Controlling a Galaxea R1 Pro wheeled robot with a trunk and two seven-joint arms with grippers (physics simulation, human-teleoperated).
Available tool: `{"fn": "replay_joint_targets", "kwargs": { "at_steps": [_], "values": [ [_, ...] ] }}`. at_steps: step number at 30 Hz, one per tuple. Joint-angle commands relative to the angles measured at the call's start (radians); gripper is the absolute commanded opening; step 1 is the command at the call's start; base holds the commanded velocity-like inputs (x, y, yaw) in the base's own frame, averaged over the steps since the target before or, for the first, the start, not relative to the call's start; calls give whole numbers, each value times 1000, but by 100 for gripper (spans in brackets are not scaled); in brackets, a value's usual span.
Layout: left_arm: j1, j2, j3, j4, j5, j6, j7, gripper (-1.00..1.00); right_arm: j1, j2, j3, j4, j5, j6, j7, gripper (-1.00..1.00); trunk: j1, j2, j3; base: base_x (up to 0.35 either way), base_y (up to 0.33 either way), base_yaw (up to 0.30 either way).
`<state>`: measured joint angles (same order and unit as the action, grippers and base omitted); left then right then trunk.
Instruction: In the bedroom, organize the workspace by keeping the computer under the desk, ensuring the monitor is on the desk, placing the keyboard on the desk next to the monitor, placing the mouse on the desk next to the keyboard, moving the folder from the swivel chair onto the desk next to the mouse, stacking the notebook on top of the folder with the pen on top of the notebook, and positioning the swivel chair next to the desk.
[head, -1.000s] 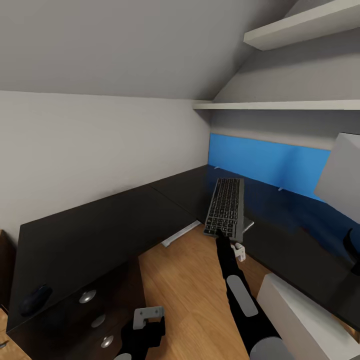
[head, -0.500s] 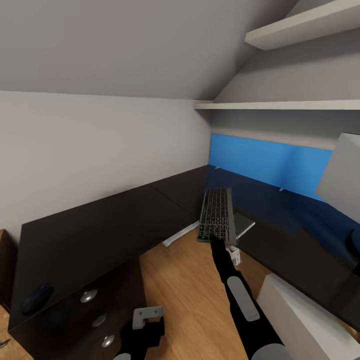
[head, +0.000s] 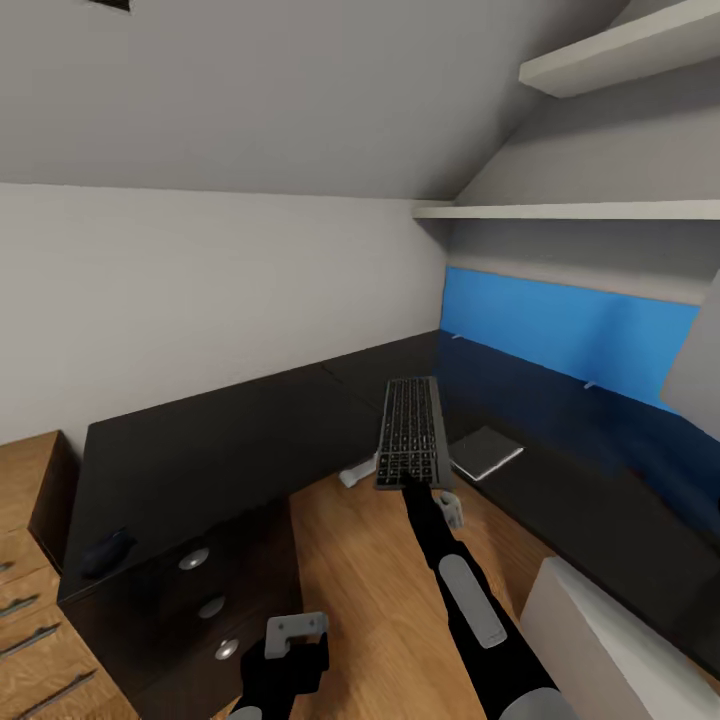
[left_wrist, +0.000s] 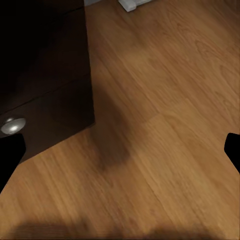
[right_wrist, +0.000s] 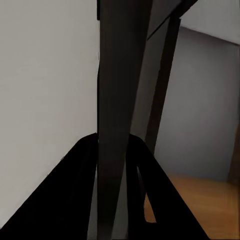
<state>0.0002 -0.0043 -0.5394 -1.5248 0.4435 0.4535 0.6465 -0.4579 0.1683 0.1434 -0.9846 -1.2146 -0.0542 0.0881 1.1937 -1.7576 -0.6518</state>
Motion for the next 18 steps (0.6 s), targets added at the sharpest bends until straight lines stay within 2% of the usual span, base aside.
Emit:
{"fn": "replay_joint_targets", "kwargs": {
  "at_steps": [1, 18],
  "values": [
    [0, 0, -1, -2, 7, 2, 7, 100, -1, -1, 5, 1, -12, -6, 4, -100, 0, 0, -1, -11, -14, 219],
    [0, 0, -1, -2, 6, 2, 7, 100, -1, -1, 34, 1, -10, -5, -12, -100, 0, 0, -1, -1, -2, 219]
  ]
}}
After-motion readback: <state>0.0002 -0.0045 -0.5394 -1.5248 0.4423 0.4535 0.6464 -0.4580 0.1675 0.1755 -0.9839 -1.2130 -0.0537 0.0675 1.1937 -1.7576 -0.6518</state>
